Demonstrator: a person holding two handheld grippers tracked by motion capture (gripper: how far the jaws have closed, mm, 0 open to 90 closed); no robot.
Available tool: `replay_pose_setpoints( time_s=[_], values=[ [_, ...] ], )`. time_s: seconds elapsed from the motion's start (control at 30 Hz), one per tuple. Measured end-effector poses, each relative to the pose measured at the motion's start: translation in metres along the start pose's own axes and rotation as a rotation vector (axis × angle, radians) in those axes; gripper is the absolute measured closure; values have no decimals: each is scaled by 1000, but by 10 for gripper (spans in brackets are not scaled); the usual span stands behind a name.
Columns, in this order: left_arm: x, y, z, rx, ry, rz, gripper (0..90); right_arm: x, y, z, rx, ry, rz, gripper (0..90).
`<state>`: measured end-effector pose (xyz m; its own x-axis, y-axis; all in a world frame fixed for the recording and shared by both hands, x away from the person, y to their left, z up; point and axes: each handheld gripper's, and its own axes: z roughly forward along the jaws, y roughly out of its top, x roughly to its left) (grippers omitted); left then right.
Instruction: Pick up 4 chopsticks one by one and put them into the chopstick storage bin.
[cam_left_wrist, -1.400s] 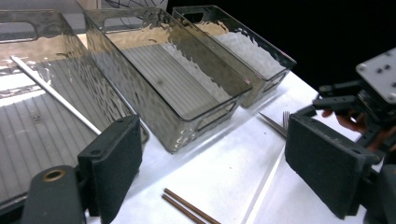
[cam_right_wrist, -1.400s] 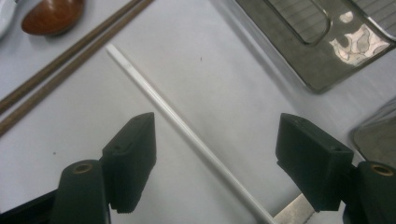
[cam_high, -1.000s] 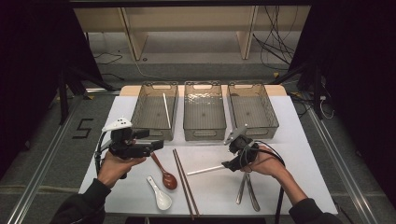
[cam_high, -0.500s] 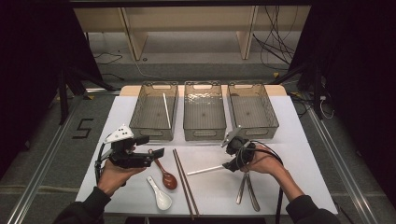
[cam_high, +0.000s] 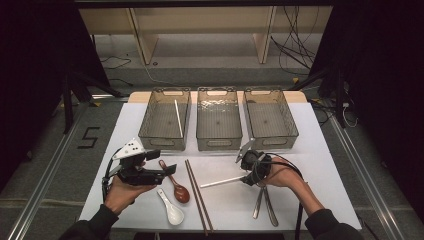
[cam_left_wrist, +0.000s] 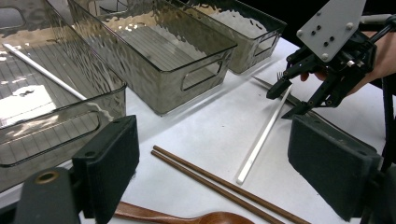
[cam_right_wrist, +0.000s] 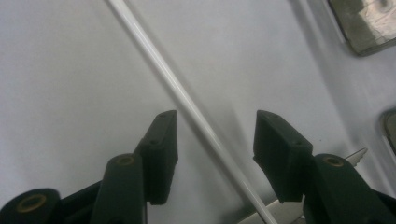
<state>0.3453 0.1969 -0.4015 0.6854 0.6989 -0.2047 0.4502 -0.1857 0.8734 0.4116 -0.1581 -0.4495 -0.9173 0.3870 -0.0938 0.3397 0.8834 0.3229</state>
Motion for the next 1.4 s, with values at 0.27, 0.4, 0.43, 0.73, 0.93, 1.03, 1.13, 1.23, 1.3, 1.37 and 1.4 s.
replay_pose_setpoints(
  time_s=[0.27,0.4,0.43,0.73,0.93,1.03,1.13,1.23,1.3,1.37,1.4],
  values=[
    [0,-3,-1,-8,0,10,160,0,0,6,33,-4,-22,585],
    [1,-4,0,-7,1,9,160,1,0,8,41,-9,-29,621],
    [1,-4,0,-6,2,9,160,1,0,8,47,-8,-35,630],
    [1,-4,1,1,3,11,160,5,0,8,71,-15,-79,707],
    [2,-5,2,6,-2,5,160,8,1,7,81,-8,-111,741],
    [2,-5,2,7,-3,4,160,10,1,7,98,-9,-140,759],
    [2,-5,2,7,-7,-1,160,12,1,6,109,-7,-171,776],
    [2,-5,2,8,-11,-6,160,13,0,6,109,-2,-189,794],
    [2,-5,2,9,-10,-7,160,14,1,6,113,0,-195,807],
    [2,-5,2,9,-11,-9,160,14,1,6,112,3,-202,822],
    [2,-6,3,6,-10,-12,160,15,1,6,113,5,-207,829]
  ],
)
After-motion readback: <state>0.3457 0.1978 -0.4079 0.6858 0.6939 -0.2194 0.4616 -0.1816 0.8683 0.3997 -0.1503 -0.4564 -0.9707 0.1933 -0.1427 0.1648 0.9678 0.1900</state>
